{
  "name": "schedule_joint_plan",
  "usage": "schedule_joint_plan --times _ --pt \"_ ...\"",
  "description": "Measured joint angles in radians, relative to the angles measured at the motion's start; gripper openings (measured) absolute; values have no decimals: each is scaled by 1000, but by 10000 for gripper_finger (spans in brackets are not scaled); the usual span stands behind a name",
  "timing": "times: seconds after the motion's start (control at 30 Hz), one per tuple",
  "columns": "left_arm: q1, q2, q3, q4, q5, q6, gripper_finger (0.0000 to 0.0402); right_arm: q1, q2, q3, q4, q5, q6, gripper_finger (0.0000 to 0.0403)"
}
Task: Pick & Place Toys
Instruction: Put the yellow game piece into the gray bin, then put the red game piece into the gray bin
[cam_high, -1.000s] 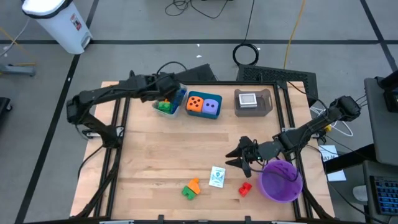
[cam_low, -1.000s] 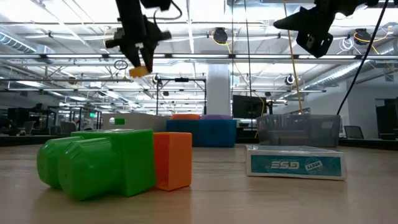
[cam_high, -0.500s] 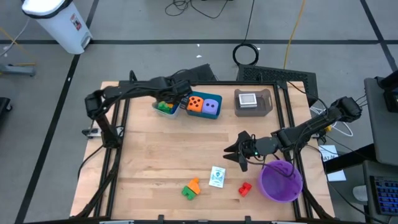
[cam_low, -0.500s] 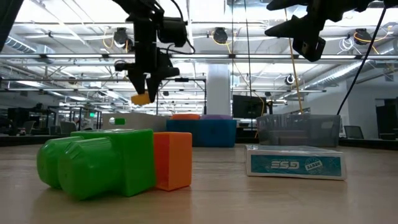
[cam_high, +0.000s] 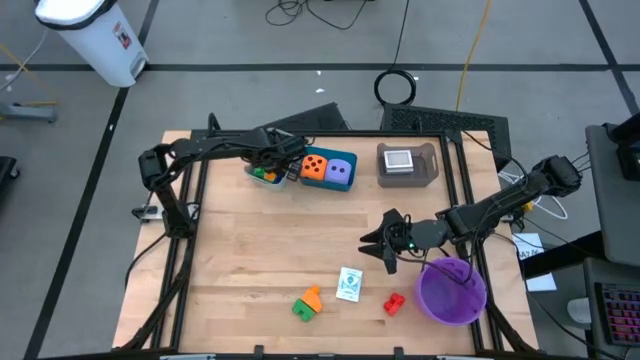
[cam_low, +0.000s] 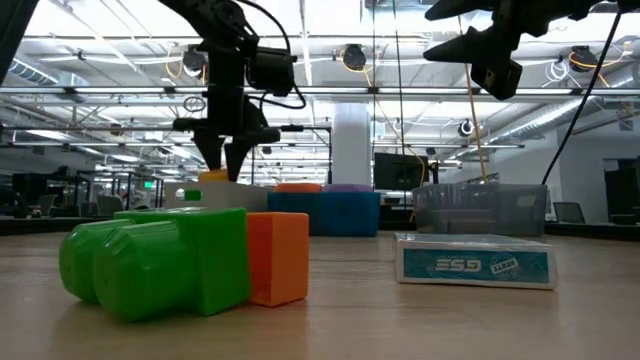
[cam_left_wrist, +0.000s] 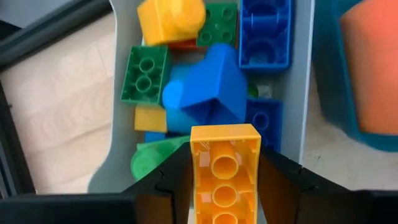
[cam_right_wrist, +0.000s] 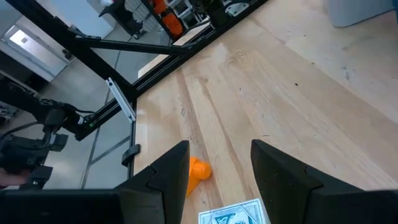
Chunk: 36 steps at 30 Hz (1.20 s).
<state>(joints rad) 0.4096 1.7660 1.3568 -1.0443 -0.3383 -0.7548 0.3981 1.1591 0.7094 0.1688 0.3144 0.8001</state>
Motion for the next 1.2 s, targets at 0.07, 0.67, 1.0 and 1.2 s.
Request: schedule_joint_plan --times 0.07,0.67,1.0,1.2 --pt "-5 0 -12 1 1 -6 146 0 0 0 0 1 0 164" --pt "-3 -1 -21 56 50 64 233 0 0 0 0 0 26 164" --pt "5 -175 40 94 54 198 246 0 0 0 19 0 26 164" --pt "-28 -343 41 204 194 263 246 0 0 0 62 -1 3 164"
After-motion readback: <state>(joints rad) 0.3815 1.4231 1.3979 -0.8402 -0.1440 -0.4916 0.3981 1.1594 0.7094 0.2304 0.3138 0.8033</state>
